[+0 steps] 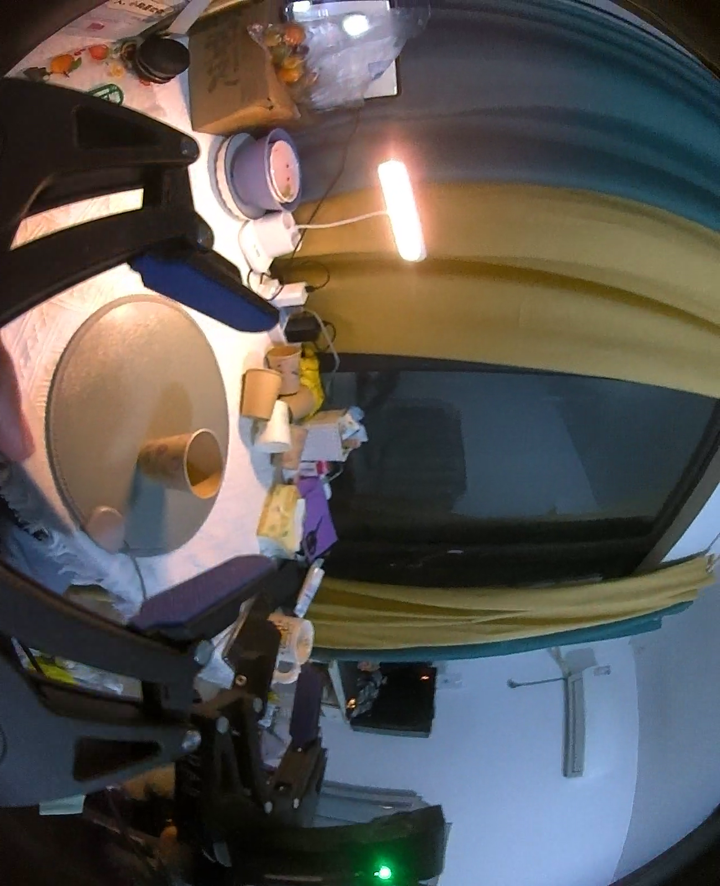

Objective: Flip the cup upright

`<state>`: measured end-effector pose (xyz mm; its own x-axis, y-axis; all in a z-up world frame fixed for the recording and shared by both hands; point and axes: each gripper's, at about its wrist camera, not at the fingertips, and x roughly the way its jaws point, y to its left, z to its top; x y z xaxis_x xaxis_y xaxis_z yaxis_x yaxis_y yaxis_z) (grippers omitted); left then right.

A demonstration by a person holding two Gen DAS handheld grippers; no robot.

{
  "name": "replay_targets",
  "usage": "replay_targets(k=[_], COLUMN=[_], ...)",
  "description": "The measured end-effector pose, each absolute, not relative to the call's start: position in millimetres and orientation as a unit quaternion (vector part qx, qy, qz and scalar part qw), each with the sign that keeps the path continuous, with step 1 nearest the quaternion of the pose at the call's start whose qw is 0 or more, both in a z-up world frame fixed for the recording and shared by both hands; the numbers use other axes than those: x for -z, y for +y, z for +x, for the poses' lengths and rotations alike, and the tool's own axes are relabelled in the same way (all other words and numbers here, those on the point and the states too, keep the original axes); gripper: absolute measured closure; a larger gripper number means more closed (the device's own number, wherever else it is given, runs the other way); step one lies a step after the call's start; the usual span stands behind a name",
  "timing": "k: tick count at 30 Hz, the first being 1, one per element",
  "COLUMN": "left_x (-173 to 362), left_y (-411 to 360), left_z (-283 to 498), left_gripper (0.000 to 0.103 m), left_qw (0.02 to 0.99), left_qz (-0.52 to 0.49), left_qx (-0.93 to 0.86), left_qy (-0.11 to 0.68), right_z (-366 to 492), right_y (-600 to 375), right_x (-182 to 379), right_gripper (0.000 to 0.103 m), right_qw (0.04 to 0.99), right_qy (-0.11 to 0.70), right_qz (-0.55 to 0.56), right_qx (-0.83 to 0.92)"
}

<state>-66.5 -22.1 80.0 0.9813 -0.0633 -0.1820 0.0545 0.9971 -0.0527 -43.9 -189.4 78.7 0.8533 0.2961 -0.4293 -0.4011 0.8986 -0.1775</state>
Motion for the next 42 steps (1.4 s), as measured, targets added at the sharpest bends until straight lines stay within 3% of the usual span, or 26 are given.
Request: replay_targets(k=[42], left_x=[-78], left_y=[-17], left_z=[-63], left_gripper=[0.019], left_qw=[0.992], left_qz=[-0.047], left_qx=[0.016], left_qy=[0.112], right_z=[-40], right_y=[-198], right_x=[-76], right_gripper=[0.025], right_qw=[0.958], right_qy=[0.213], right_qz=[-0.105], right_qx=[-0.159])
